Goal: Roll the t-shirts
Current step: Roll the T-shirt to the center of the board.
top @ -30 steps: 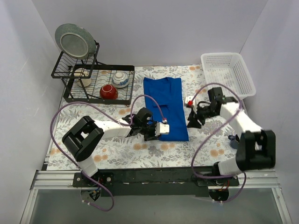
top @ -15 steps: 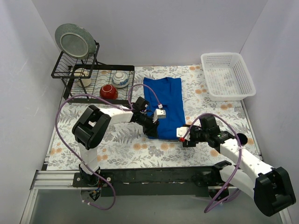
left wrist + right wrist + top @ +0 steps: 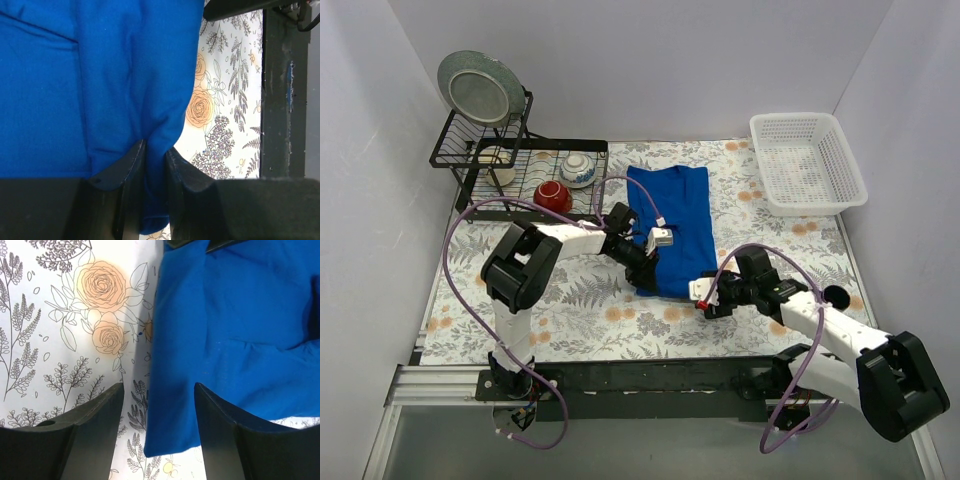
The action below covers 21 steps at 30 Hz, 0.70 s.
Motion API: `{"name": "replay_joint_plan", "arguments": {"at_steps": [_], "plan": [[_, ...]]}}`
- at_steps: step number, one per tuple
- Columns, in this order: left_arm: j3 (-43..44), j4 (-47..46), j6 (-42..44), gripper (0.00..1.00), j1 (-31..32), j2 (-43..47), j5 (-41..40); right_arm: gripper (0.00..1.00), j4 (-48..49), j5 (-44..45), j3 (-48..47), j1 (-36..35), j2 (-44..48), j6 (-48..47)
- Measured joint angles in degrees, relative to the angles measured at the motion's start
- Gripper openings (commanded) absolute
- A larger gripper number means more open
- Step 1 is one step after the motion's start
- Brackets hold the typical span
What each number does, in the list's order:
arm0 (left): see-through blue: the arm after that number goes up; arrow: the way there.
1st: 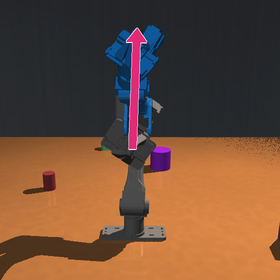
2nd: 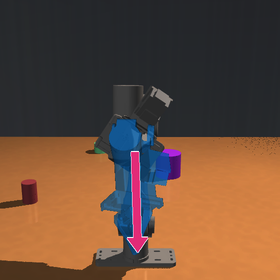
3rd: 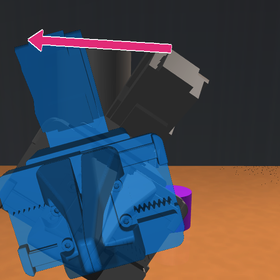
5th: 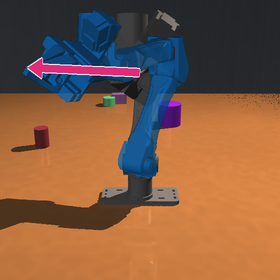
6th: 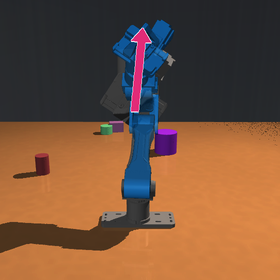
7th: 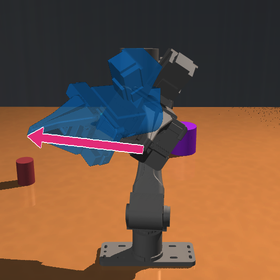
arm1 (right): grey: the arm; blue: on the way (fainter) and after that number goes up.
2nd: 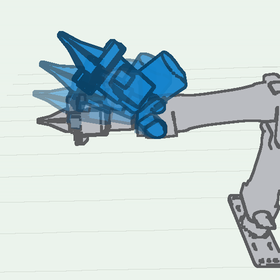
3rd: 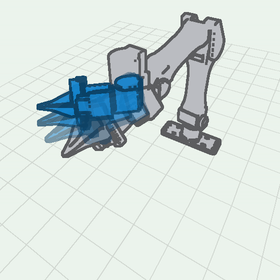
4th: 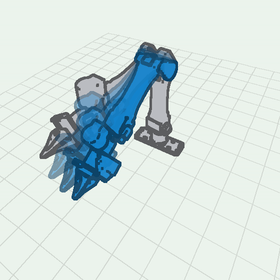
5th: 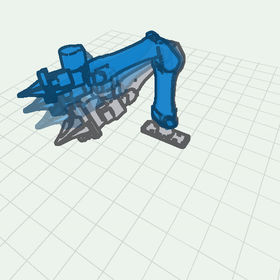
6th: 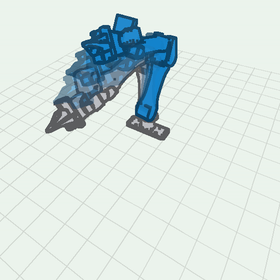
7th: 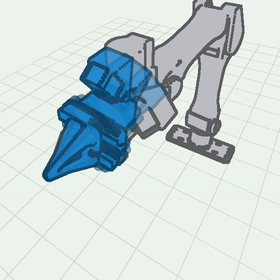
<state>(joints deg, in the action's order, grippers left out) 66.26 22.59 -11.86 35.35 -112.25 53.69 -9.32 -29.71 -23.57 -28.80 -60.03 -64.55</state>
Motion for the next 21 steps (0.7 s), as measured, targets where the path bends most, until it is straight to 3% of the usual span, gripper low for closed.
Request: {"name": "replay_joint_plan", "arguments": {"at_steps": [3,5,9,12,13,14,21], "plan": [[0.5,0.7,-0.4,0.22,-0.8,-0.4,0.9,0.64,2.6,0.6,0.6,-0.5,-2.4,-0.2],[1.0,1.2,-0.5,0.3,-1.2,-0.7,1.2,0.6,5.9,2.5,1.8,-1.0,-3.8,0.2],[1.2,2.1,-0.2,0.49,-1.6,-0.8,1.6,0.19,16.3,6.8,4.8,-2.2,-6.1,0.9],[0.9,2.2,0.0,0.63,-1.6,0.0,1.8,0.11,19.7,8.6,4.6,-2.5,-9.6,1.6],[0.3,1.6,0.1,0.88,-1.6,0.7,1.6,0.1,20.0,8.9,4.1,-2.5,-10.3,2.0],[-0.8,0.7,0.1,0.98,-1.6,1.9,0.9,0.1,19.7,9.1,3.3,-2.4,-10.8,2.5],[-19.0,-15.2,1.3,0.98,0.3,21.8,-11.0,0.07,9.5,5.9,-5.0,-1.9,-14.5,8.5]]}}
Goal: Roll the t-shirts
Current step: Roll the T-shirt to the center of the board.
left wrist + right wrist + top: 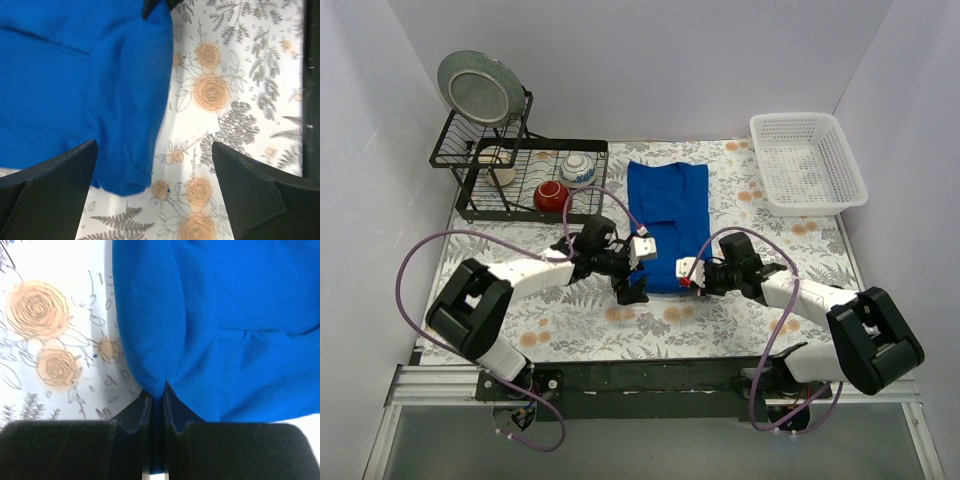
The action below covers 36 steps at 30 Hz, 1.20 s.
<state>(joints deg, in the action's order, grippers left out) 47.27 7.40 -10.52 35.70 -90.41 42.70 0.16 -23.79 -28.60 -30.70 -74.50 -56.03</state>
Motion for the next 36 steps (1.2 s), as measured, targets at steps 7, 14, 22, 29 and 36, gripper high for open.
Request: {"name": "replay_joint_plan", "arguments": {"at_steps": [7,14,22,29,36], "plan": [[-10.8,-14.9,6.1,0.98,7.6,5.6,-11.5,0.07,-6.4,-4.2,-4.9,1.1,-5.0,6.5],[-16.7,-22.0,12.5,0.81,11.3,5.5,-18.6,0.07,-10.5,-6.8,-7.3,2.7,-6.6,8.3],[-18.8,-29.6,19.4,0.45,12.0,4.0,-23.7,0.07,-16.1,-10.6,-12.2,4.6,-11.2,8.3],[-18.8,-29.4,23.8,0.14,12.1,2.8,-25.2,0.07,-20.7,-13.3,-16.0,5.7,-14.8,8.3],[-8.2,-10.6,21.4,0.12,11.4,2.9,-21.1,0.06,-31.4,-14.8,-21.7,5.9,-15.9,5.9]]}}
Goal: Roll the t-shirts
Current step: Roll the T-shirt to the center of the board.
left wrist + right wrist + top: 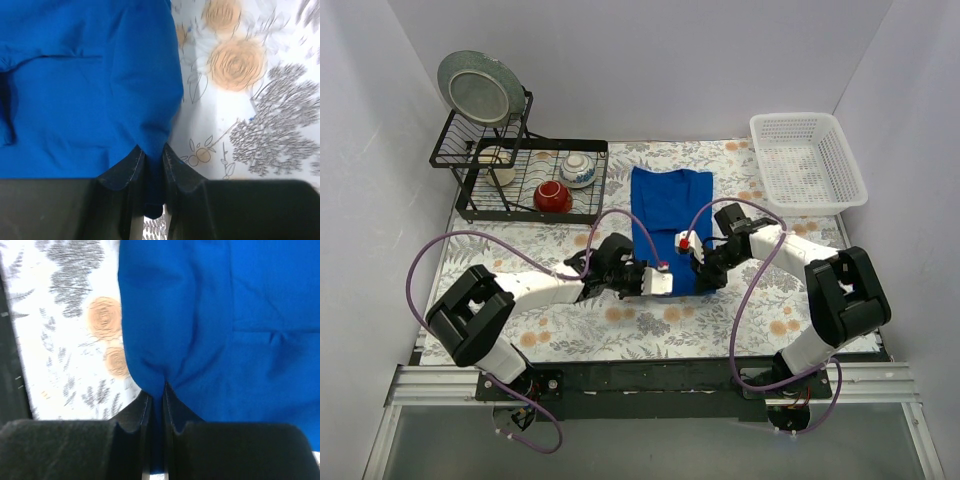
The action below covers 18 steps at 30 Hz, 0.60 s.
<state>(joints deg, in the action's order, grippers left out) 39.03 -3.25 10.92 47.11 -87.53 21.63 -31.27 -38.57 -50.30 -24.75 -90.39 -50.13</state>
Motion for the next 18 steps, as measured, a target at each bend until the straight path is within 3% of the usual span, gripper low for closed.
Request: {"name": "replay_joint_plan", "arguments": {"at_steps": [2,4,12,18], "plan": [[5.3,7.5,-2.4,0.1,-0.5,0.0,3.0,0.05,-4.7,-0.7,-2.6,0.1,-0.6,-1.6],[9.9,14.4,-5.1,0.0,-1.1,0.0,6.1,0.05,-9.6,-1.6,-4.8,0.1,-1.2,-3.6],[17.6,34.9,-11.6,0.0,-5.0,-3.6,18.7,0.04,-23.8,-5.5,-6.6,0.1,-1.6,-8.8],[19.2,40.3,-11.8,0.0,-7.0,-8.6,25.1,0.03,-28.9,-9.8,-8.2,1.8,-6.6,-11.5]]}}
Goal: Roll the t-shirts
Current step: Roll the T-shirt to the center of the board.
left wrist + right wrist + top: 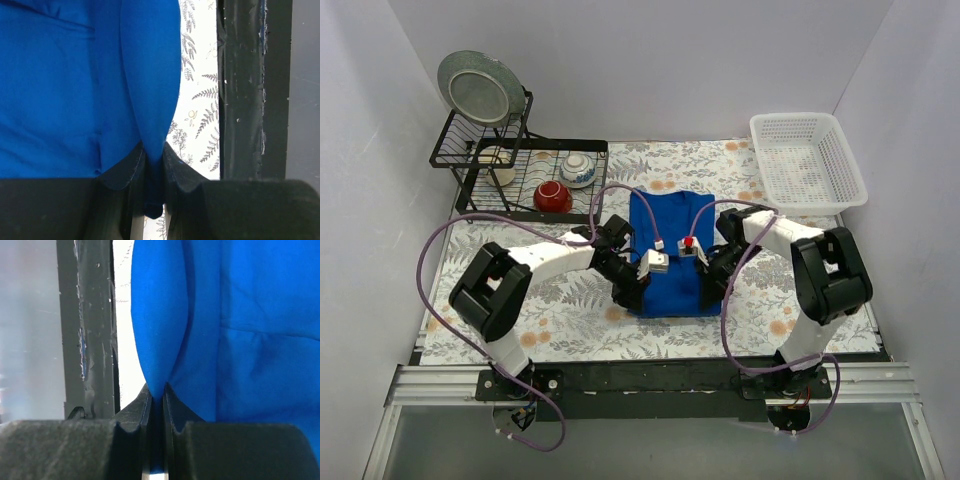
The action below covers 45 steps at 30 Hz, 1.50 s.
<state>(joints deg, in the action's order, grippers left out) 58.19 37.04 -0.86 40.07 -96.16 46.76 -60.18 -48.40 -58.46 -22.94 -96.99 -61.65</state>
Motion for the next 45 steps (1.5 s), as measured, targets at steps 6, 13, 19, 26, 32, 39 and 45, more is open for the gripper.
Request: {"name": "replay_joint_plan", "arguments": {"at_steps": [6,13,19,26,32,39,45], "plan": [[5.7,2.1,-0.1,0.0,-4.5,-7.2,3.0,0.02,-5.5,-2.9,-6.4,3.5,-10.6,-3.4],[11.9,3.8,1.6,0.0,-8.1,-12.9,3.5,0.02,-9.3,-5.6,-15.7,7.2,-20.7,-4.2],[13.2,3.8,1.4,0.02,-8.5,-14.7,2.6,0.03,-10.9,-5.5,-19.1,7.4,-24.5,-4.1],[13.5,2.2,-1.5,0.61,-9.5,-14.9,-1.7,0.04,-12.0,-3.7,-22.5,7.6,-28.6,-3.9],[11.0,-1.6,-3.6,0.73,-10.6,-5.6,-9.0,0.04,-14.0,-2.6,-26.7,7.6,-32.8,-1.5],[-0.4,-13.5,1.5,0.83,-1.8,12.5,-13.3,0.04,-14.9,-2.5,-28.9,7.8,-35.1,4.4],[-15.5,-24.5,8.8,0.81,6.3,17.4,-16.6,0.04,-15.0,-2.5,-29.6,7.9,-35.8,7.0]]}}
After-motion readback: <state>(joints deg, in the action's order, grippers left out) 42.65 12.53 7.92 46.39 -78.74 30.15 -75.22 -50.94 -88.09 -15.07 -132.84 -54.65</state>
